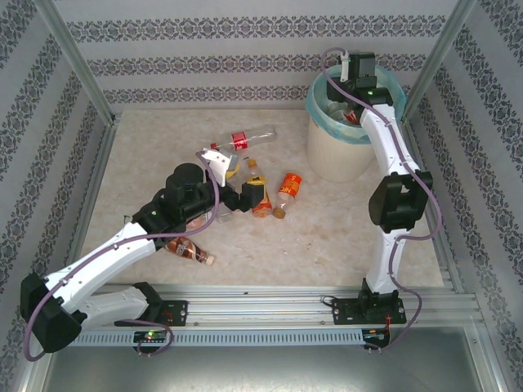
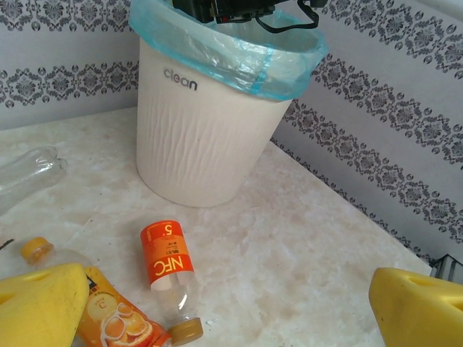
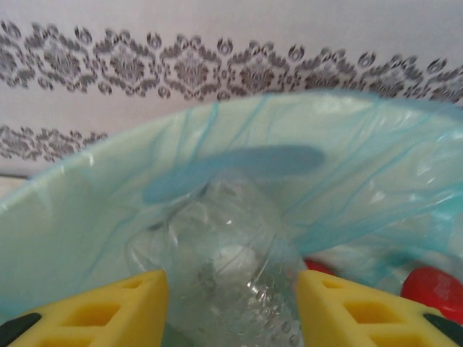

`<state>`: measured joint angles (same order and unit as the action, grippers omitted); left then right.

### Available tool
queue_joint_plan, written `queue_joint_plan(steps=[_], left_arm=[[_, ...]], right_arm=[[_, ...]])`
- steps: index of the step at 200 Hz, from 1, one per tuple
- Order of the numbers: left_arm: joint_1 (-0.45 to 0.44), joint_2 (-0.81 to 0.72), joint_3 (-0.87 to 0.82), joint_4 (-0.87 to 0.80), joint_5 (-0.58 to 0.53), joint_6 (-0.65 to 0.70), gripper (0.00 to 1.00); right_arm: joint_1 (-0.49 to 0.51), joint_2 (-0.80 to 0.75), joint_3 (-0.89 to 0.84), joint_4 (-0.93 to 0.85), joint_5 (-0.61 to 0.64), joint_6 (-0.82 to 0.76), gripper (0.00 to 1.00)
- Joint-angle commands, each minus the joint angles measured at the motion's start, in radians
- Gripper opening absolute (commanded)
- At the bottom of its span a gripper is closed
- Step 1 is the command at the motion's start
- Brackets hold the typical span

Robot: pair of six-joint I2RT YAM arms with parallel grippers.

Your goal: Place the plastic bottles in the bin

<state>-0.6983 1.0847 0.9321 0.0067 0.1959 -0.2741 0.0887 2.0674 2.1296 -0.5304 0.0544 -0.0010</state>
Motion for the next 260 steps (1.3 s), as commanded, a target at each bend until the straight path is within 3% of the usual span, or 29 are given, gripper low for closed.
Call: queue_joint_plan(steps=[1, 53, 74, 98, 136, 161, 191, 224, 260], left_arm=[[0.008, -0.002, -0.010, -0.019, -0.018, 0.005, 1.00], [0.020, 0.000, 0.003, -0.051, -0.044, 0.004, 1.00], [0.028, -0.005, 0.022, -0.105, -0.094, -0.002, 1.00], [0.031, -0.011, 0.089, -0.281, -0.192, -0.007, 0.98], [0.038, -0.076, 0.169, -0.604, -0.376, -0.043, 0.97], [0.073, -0.112, 0.198, -0.799, -0.430, -0.037, 0.96], [0.175, -0.112, 0.215, -0.928, -0.372, -0.051, 0.96], [0.239, -0.100, 0.143, -0.909, -0.248, -0.194, 0.93], [0.241, -0.187, -0.011, -0.878, -0.214, -0.378, 0.86]], right_arm=[[-0.013, -0.005, 0.006, -0.055, 0.014, 0.031, 0.48], [-0.033, -0.026, -0.005, -0.067, 0.012, 0.035, 0.46], [-0.028, -0.041, 0.053, -0.097, -0.010, 0.049, 0.57], [-0.003, -0.112, 0.062, -0.070, -0.020, 0.052, 0.71], [0.072, -0.263, 0.050, -0.065, 0.029, 0.047, 0.76], [0.160, -0.439, -0.122, 0.000, 0.071, 0.007, 0.76], [0.290, -0.683, -0.434, 0.154, 0.089, 0.000, 0.77], [0.464, -0.872, -0.722, 0.277, 0.097, 0.033, 0.76], [0.609, -0.916, -0.880, 0.321, 0.106, 0.074, 0.76]])
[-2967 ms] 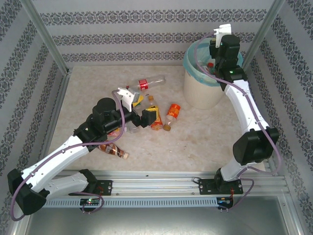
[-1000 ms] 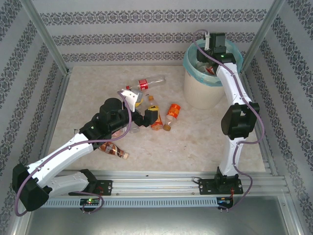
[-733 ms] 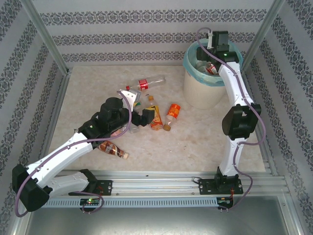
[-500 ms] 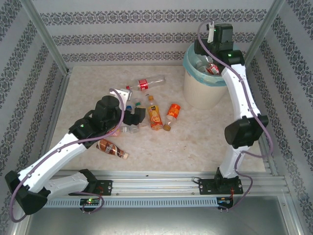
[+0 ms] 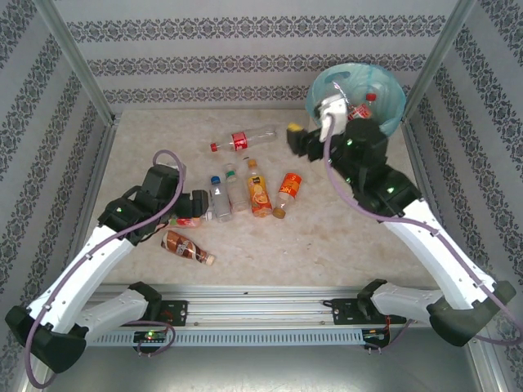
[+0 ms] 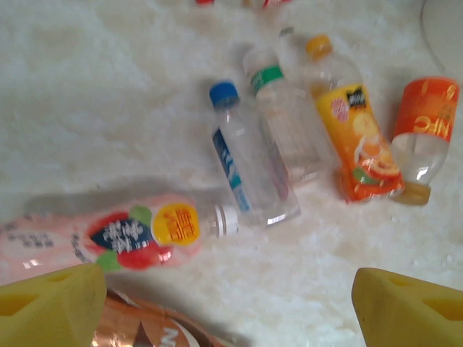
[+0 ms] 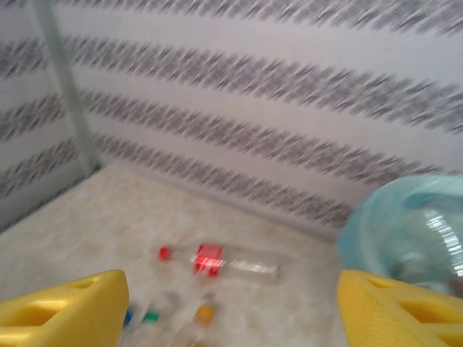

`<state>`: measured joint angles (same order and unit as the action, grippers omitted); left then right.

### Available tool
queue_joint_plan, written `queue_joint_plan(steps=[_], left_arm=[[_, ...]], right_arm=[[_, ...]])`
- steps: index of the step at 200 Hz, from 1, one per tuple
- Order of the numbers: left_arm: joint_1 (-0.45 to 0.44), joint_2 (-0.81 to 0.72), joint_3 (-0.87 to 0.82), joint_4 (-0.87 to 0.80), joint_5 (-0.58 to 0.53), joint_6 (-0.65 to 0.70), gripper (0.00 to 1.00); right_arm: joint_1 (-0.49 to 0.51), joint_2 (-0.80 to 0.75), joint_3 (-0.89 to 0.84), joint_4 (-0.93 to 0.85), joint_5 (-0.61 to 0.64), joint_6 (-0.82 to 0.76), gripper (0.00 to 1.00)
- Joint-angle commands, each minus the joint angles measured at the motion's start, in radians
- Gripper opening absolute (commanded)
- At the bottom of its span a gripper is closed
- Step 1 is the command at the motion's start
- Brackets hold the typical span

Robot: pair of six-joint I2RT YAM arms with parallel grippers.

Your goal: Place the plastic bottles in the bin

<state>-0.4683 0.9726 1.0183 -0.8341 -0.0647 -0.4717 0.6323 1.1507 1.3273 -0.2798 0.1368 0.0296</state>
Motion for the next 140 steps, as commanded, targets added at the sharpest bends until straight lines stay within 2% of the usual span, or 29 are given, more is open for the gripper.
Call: queue_joint_plan(steps=[1, 25, 70, 108, 140], left_arm=[[0.010, -0.079, -0.104, -0.034, 0.045, -0.190, 0.85], [0.012, -0.136, -0.207, -0.064, 0.019, -0.372, 0.83], [0.013, -0.127, -0.234, -0.185, 0.005, -0.539, 0.86], [0.013, -0.093, -0.246, -0.261, -0.018, -0.615, 0.88], [0.014, -0.053, -0.339, -0.145, 0.023, -0.629, 0.89]], right_arm=[[0.070, 0.002, -0.082, 0.070, 0.022, 0.047, 0.76], [0.111, 0.027, -0.122, 0.083, -0.002, 0.082, 0.75], [0.141, 0.020, -0.144, 0.081, 0.003, 0.102, 0.76], [0.138, -0.044, -0.226, 0.096, 0.065, 0.094, 0.76], [0.123, -0.068, -0.287, 0.110, 0.062, 0.111, 0.76]])
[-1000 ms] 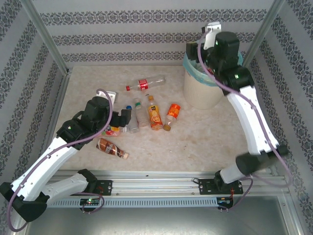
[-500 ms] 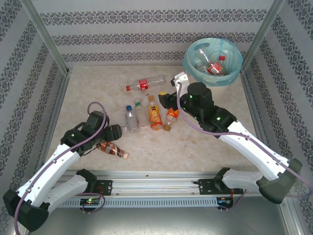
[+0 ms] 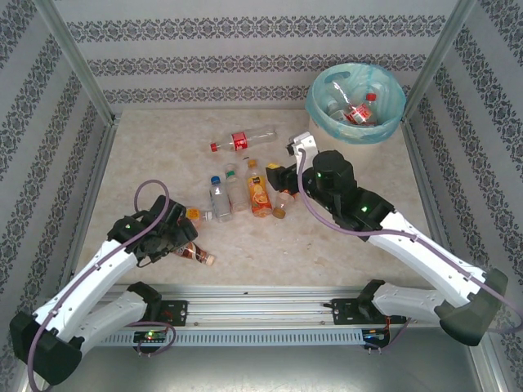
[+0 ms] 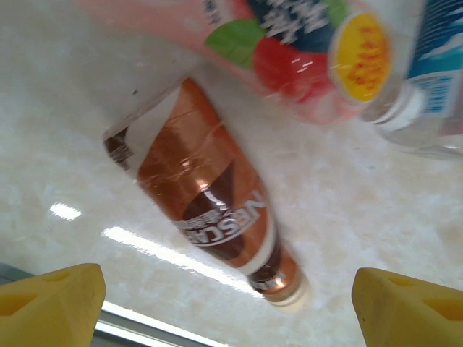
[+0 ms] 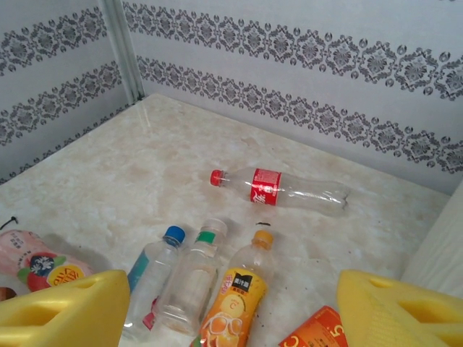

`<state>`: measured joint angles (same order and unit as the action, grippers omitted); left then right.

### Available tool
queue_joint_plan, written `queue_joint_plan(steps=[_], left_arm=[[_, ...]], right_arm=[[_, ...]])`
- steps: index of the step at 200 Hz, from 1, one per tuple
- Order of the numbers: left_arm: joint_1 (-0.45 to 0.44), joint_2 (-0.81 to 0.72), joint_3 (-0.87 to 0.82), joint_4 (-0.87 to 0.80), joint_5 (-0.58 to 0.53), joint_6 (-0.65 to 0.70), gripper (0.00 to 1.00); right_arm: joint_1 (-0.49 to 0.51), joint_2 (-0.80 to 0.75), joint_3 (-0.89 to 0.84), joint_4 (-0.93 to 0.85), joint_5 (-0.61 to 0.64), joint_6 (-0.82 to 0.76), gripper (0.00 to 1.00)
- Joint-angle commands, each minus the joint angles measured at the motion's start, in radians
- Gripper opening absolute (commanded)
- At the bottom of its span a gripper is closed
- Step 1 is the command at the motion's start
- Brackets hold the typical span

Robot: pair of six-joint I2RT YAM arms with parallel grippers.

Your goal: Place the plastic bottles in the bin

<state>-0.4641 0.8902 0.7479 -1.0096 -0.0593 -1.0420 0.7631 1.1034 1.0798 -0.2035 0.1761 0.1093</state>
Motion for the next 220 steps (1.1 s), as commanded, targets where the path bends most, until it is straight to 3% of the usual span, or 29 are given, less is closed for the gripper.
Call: queue_joint_plan(steps=[1, 56, 99, 125, 172, 220], left_arm=[[0.011, 0.031, -0.071, 0.035, 0.019, -0.058, 0.89], [0.044, 0.097, -0.192, 0.318, 0.078, -0.065, 0.86], [0.053, 0.218, -0.206, 0.425, 0.114, -0.015, 0.85], [0.054, 0.266, -0.209, 0.470, 0.133, 0.021, 0.77], [0.054, 0.242, -0.241, 0.463, 0.135, 0.080, 0.57], [0.054, 0.096, -0.227, 0.346, 0.121, 0.117, 0.56]], right_arm=[[-0.009, -0.020, -0.040, 0.033, 0.022, 0.031, 0.76], [-0.012, -0.032, -0.053, 0.018, -0.012, 0.050, 0.76], [-0.013, -0.054, -0.086, 0.019, -0.008, 0.075, 0.75], [-0.011, -0.054, -0.096, 0.010, -0.008, 0.092, 0.75], [-0.007, -0.046, -0.094, 0.004, 0.000, 0.102, 0.75], [0.005, -0.012, -0.067, 0.003, -0.006, 0.109, 0.74]])
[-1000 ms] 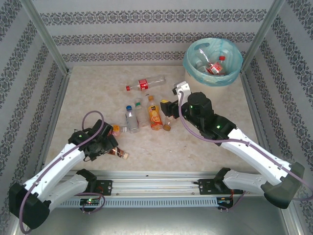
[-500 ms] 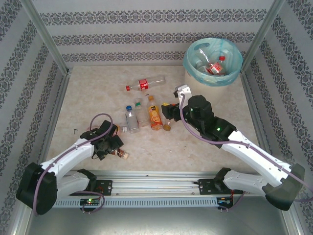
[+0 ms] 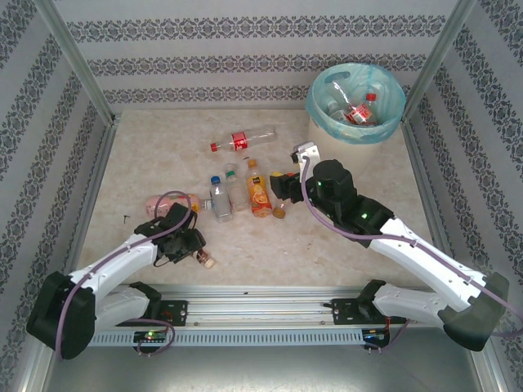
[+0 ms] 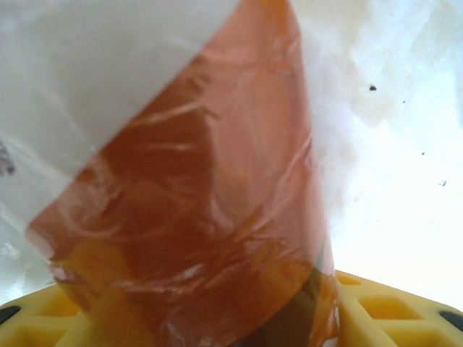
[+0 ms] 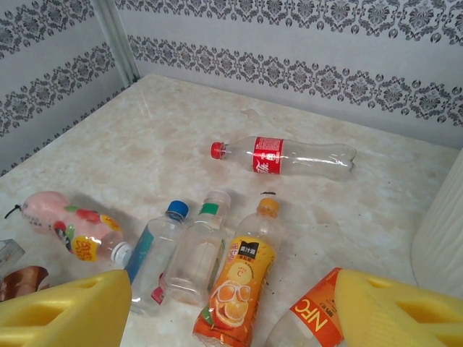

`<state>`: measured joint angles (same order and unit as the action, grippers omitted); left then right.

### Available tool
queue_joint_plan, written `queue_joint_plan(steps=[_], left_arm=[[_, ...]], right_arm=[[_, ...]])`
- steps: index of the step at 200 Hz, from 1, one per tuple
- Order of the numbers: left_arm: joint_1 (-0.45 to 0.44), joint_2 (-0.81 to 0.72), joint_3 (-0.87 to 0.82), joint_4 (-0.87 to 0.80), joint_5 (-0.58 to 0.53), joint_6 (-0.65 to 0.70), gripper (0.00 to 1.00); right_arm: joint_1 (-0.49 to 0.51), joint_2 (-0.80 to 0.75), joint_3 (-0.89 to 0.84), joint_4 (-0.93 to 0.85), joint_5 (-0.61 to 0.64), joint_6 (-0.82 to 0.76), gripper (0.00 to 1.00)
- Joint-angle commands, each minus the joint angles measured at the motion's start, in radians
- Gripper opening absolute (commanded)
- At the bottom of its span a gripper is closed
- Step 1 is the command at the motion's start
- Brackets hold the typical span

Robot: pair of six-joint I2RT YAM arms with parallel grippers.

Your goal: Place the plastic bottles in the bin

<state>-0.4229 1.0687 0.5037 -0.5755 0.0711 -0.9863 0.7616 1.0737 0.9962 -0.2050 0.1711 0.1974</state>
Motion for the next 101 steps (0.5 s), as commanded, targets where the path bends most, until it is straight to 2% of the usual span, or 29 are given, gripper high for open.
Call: queue_joint_plan(steps=[1, 29, 42, 55, 75, 101], left_arm=[[0.013, -0.086, 0.020, -0.091, -0.008, 0.067, 0.56], [0.013, -0.250, 0.107, -0.125, 0.083, 0.206, 0.54], [0.012, -0.320, 0.152, -0.110, 0.106, 0.255, 0.49], [0.011, -0.364, 0.202, -0.082, 0.129, 0.317, 0.48], [0.008, -0.367, 0.291, -0.030, 0.193, 0.443, 0.48], [-0.012, -0.294, 0.398, 0.030, 0.247, 0.640, 0.45]], right_arm=[[0.007, 0.019, 0.017, 0.004, -0.001, 0.020, 0.74], [0.011, 0.041, 0.044, 0.008, -0.032, 0.023, 0.74], [0.011, 0.050, 0.058, 0.020, -0.076, 0.018, 0.74], [0.011, 0.061, 0.077, 0.036, -0.142, 0.008, 0.74], [0.009, 0.079, 0.118, 0.069, -0.281, -0.007, 0.75], [0.009, 0.117, 0.196, 0.097, -0.477, 0.003, 0.77]])
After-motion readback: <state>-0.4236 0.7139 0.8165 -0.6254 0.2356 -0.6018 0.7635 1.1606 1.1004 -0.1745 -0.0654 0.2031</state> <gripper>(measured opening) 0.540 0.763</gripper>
